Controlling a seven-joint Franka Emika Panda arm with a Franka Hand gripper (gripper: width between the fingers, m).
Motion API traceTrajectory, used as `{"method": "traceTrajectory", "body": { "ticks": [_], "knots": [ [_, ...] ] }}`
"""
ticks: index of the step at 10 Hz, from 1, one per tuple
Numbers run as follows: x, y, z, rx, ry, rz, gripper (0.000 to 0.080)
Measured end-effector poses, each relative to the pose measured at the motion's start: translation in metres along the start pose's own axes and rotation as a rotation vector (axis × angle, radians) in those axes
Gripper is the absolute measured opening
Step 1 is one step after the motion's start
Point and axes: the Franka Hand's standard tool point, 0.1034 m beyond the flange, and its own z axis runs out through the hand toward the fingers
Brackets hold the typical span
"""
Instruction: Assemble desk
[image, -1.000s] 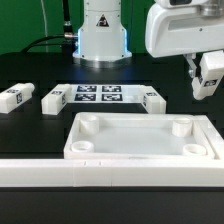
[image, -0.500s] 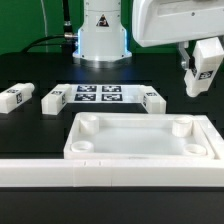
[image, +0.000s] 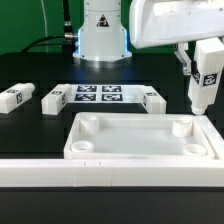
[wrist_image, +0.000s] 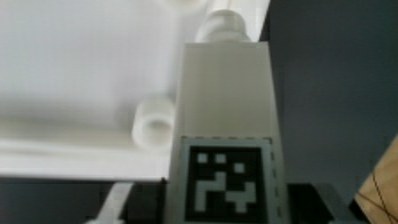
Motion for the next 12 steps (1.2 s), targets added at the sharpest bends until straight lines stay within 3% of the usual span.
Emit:
{"method": "traceTrajectory", "body": {
  "ticks": [1,2,3,4,6,8,12],
  "knots": [
    [0.010,0.008,-0.001,-0.010,0.071,-0.009,0.0291],
    [0.009,0.006,0.000,-0.017,0.148,-0.014,0.0291],
    [-0.001,0.005,0.004,-0.013,0.105,-0.015,0.0291],
    [0.003,0.005,0.004,-0.015,0.114,-0.022,0.0291],
    [0.007,0.010,0.022,-0.026,0.147,-0.066,0.0291],
    [0.032,0.009,0.019,-0.026,0.177,-0.099,0.0291],
    [0.032,0.008,0.021,-0.023,0.166,-0.102,0.0291]
  ]
}}
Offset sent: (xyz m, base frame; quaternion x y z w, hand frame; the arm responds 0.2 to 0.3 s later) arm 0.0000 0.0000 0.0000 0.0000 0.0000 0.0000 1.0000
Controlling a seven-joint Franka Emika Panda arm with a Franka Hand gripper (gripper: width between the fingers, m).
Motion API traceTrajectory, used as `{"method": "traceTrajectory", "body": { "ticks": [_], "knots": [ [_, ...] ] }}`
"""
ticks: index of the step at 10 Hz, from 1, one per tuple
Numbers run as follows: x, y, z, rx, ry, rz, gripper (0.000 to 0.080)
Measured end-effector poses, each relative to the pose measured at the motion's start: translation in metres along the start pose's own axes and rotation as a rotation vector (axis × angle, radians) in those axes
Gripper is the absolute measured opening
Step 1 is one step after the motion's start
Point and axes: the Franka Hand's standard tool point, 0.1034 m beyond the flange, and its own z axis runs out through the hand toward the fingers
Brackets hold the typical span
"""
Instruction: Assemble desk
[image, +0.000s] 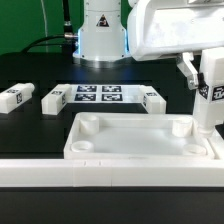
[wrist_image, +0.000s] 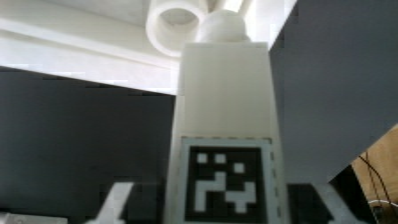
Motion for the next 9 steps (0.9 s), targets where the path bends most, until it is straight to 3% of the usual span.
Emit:
{"method": "traceTrajectory", "body": {
  "ticks": [1,3,4,9],
  "knots": [
    [0.000,0.002,0.001,-0.003,0.002,-0.018,0.0291],
    [0.000,0.022,0.009,-0.030,0.017,-0.126,0.0291],
    [0.000,0.025,0.010,-0.034,0.018,-0.134,0.0291],
    [-0.002,0.021,0.011,-0.029,0.015,-0.138,0.0291]
  ]
}}
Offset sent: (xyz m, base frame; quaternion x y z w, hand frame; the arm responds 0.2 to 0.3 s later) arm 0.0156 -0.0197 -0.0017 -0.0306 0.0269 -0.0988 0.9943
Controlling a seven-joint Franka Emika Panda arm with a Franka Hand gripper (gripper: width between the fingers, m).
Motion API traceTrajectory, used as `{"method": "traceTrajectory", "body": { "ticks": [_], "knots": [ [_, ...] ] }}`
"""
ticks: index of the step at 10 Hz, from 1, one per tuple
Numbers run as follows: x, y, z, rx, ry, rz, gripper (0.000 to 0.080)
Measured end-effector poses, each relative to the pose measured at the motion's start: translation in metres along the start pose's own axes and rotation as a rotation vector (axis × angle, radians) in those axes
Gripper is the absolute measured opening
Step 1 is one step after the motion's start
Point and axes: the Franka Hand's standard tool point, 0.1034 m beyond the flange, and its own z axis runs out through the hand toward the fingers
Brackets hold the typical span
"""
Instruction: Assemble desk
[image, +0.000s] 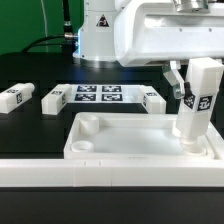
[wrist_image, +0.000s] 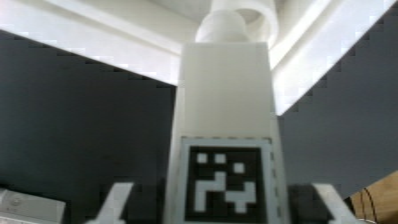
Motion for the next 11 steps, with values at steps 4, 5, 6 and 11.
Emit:
{"method": "traceTrajectory", "body": {
  "ticks": [4,5,6,11],
  "knots": [
    [-0.002,-0.006,0.003,0.006,-0.005,-0.006,0.0291],
    [-0.001,-0.008,0.004,0.005,0.003,-0.007,0.0291],
    [0.000,-0.010,0.005,0.004,0.011,-0.009,0.0291],
    [-0.007,-0.012,0.010,0.007,0.001,-0.011,0.0291]
  ]
}}
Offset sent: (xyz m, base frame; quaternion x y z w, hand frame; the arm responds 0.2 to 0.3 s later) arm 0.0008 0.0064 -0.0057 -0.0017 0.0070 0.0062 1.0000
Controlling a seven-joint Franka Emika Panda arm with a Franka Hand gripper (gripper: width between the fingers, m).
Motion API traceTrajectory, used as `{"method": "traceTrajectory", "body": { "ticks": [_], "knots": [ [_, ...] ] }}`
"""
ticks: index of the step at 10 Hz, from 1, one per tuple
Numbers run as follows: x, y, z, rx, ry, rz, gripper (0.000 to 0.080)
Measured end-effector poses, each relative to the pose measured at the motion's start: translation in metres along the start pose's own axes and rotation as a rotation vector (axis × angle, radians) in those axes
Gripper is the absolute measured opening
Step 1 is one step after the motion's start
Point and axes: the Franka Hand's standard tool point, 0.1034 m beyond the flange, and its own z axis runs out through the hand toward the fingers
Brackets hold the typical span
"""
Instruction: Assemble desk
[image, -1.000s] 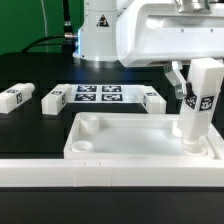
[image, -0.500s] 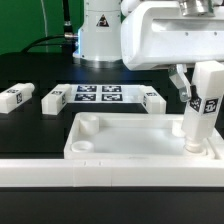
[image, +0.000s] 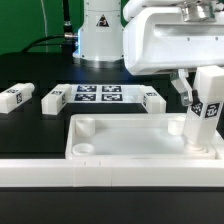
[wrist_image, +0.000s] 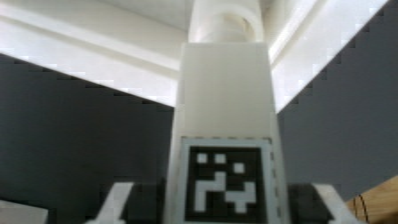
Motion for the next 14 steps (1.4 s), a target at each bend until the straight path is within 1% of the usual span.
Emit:
{"method": "traceTrajectory", "body": {
  "ticks": [2,6,9,10,11,12,14],
  "knots": [
    [-0.0032,0.0001,0.0018,-0.008,0.019,0.000,0.0291],
    [-0.0019,0.0004,0.0037,-0.037,0.100,-0.001,0.0291],
    [-0.0026,0.0002,0.0042,-0.035,0.094,-0.001,0.0299],
    [-0.0028,0.0002,0.0043,-0.035,0.093,-0.001,0.0533],
    [-0.0028,0.0002,0.0043,-0.035,0.093,-0.001,0.0614],
    [-0.0029,0.0001,0.0044,-0.035,0.093,-0.001,0.0614],
    [0.0006,-0.0024,0.0012,-0.031,0.090,-0.003,0.0648]
  ]
}}
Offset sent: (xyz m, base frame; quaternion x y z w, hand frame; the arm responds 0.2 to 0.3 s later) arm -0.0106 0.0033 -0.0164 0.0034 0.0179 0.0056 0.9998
